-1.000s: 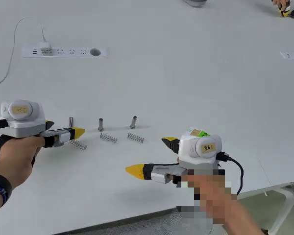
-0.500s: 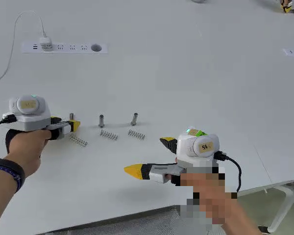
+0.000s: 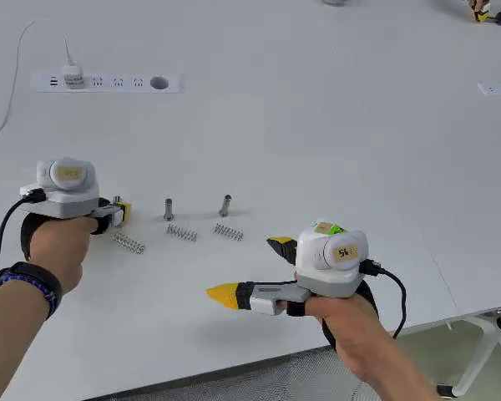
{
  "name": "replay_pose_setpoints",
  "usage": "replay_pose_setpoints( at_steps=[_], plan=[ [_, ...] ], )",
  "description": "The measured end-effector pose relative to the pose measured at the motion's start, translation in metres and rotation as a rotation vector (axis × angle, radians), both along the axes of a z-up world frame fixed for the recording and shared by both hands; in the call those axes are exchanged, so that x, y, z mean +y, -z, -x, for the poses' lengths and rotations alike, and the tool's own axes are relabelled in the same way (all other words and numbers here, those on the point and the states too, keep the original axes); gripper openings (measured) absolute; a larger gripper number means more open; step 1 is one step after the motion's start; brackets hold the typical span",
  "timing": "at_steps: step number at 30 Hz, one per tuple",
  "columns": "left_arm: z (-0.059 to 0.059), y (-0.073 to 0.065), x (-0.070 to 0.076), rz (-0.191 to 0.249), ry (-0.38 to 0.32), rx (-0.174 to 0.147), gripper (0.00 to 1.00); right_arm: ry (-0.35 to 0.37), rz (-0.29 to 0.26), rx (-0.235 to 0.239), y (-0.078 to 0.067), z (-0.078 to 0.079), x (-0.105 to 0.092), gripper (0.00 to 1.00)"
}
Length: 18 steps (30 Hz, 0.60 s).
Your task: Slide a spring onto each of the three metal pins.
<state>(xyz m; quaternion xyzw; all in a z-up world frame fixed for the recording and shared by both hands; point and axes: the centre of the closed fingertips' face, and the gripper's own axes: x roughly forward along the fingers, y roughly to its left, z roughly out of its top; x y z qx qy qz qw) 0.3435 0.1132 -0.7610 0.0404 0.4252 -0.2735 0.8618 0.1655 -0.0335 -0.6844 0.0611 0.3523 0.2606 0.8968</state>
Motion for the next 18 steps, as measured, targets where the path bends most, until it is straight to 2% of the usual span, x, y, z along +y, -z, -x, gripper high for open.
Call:
replay_pose_setpoints(
  at_steps=[3, 9, 11, 12, 15, 18],
  plan=[
    [-0.0023, 0.0007, -0.0026, -0.043, 0.011, 0.002, 0.19, -0.001, -0.002, 0.005, 0.0015, 0.0012, 0.0005, 0.91],
    [-0.0053, 0.0016, -0.0039, -0.089, -0.008, 0.003, 0.18, -0.011, -0.005, 0.007, 0.0022, 0.0019, 0.0027, 0.91],
    [-0.0068, 0.0024, 0.0004, -0.14, -0.004, -0.003, 0.14, -0.011, -0.006, 0.007, 0.0022, 0.0013, 0.0019, 0.91],
    [-0.0065, 0.0025, -0.0016, -0.136, -0.008, 0.008, 0.13, -0.011, -0.007, 0.007, 0.002, 0.0011, 0.0016, 0.91],
    [-0.0077, 0.003, -0.001, -0.163, -0.003, 0.015, 0.13, -0.012, -0.008, 0.007, 0.002, 0.0007, 0.0005, 0.91],
    [-0.0075, 0.003, 0.0017, -0.18, -0.013, 0.004, 0.11, -0.014, -0.01, 0.006, 0.0022, 0.0, -0.0006, 0.91]
  ],
)
